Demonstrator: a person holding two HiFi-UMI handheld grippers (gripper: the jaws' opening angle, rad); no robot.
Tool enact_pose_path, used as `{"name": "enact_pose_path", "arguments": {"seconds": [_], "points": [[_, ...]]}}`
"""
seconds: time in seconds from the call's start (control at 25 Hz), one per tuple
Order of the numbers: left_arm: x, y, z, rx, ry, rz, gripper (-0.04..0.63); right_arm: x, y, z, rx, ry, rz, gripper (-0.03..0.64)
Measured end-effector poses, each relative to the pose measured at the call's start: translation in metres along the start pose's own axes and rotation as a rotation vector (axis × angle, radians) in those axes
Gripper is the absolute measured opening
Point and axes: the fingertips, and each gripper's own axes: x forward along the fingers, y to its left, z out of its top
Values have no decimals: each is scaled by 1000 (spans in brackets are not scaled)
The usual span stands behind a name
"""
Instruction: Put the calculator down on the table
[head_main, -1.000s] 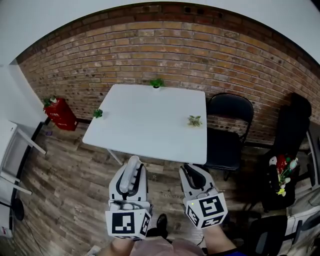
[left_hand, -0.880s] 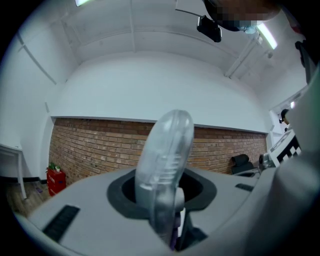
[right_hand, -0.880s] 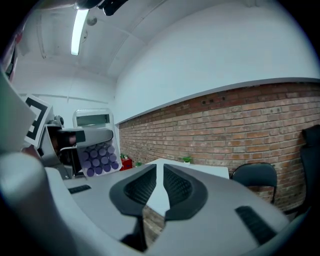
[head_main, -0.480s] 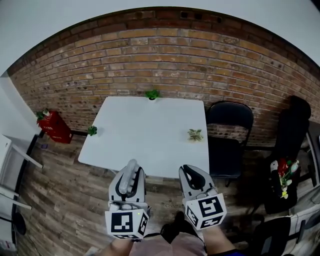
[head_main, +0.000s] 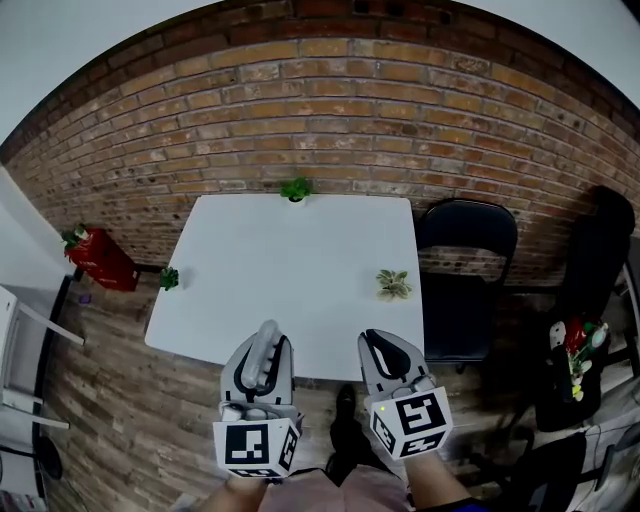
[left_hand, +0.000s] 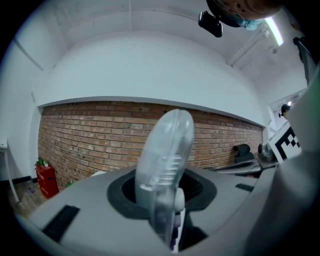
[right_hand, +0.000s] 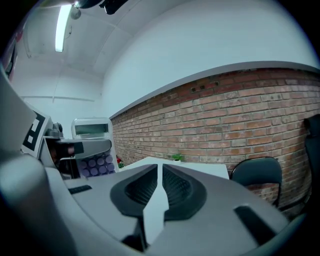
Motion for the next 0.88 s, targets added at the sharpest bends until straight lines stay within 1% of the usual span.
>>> {"name": "enact_pose_path", "arguments": {"seconds": [0.24,0.44,0.6,0.88], "points": [[68,15,4,21,26,16,135,63,-33,12,18,11,27,29],[120,27,17,31,17,34,135,114,-51,32,8,3,74,26],[146,36,37,39,-20,58,135,140,-58,56,-16,-23,103,23],[167,46,66,54,-73,74,135,161,-67,88,-39,-66,110,20]]}}
